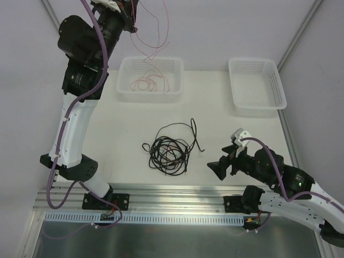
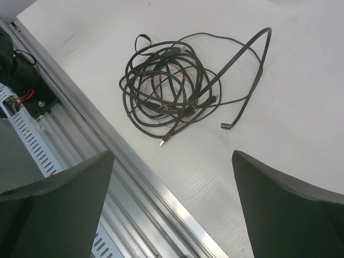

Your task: Untangle the cables

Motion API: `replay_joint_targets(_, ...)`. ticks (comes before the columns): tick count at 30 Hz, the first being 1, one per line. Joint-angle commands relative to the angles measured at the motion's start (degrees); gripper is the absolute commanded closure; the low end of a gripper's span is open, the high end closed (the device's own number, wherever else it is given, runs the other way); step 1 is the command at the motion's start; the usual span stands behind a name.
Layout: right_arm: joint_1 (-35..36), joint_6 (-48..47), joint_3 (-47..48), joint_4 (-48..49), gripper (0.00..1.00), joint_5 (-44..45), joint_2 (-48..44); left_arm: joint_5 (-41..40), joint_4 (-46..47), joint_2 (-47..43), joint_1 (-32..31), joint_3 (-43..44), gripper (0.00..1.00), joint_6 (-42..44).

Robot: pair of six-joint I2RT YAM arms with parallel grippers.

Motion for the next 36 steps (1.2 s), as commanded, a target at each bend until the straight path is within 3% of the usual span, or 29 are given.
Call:
replay_joint_targets(1, 0.23, 0.96, -0.62, 2.48, 0.03, 1.39, 0.16, 1.56, 2.02, 4.84, 3.65, 1.38, 1.0, 2.21)
replay_joint_targets(10, 0.23, 2.19, -2.03, 1.6, 0.03, 2.79, 2.09, 6.49, 16.17, 18.72, 14.81, -3.36, 1.0, -1.92)
replay_joint_targets(17, 0.15, 2.37, -2.91, 2.65, 0.03, 3.15, 5.52, 6.31, 14.87, 30.84, 18.59, -10.04, 1.0, -3.59)
replay_joint_targets(23, 0.23, 2.63, -3.08, 3.36, 0.03, 1.65, 8.51, 8.5, 11.7, 34.12, 19.66, -15.3, 0.84, -3.42)
replay_joint_targets(24, 0.23, 2.72, -3.0, 3.62, 0.03, 1.91, 8.69, 9.03, 11.61, 33.77, 19.74, -17.49, 0.8, -2.89)
replay_joint_targets(26, 0.15, 3.07, -3.17, 4.32, 0.03, 2.18, 9.3, 9.56, 11.61, 31.67, 19.66, -19.7, 0.54, -2.8)
replay_joint_targets(28, 0.14, 3.24, -3.08, 4.41, 0.03, 2.79, 10.09, 9.56, 11.61, 28.25, 19.66, -22.69, 0.36, -3.32)
replay_joint_targets(31, 0.14, 4.64, -2.82, 4.68, 0.03, 3.06, 11.94, 10.35, 11.52, 23.76, 19.57, -27.7, 0.18, -4.73)
replay_joint_targets(32, 0.06, 5.09, -2.91, 4.76, 0.03, 3.23, 12.46, 10.61, 11.44, 20.35, 19.57, -30.41, 0.08, -6.82)
replay_joint_targets(34, 0.06, 6.41, -2.64, 5.38, 0.03, 3.32, 14.22, 10.79, 10.65, 16.64, 19.48, -33.67, 0.01, -9.03)
replay_joint_targets(36, 0.06, 7.98, -2.21, 5.56, 0.03, 3.93, 16.32, 10.88, 9.68, 10.41, 19.31, -38.85, 0.01, -12.98)
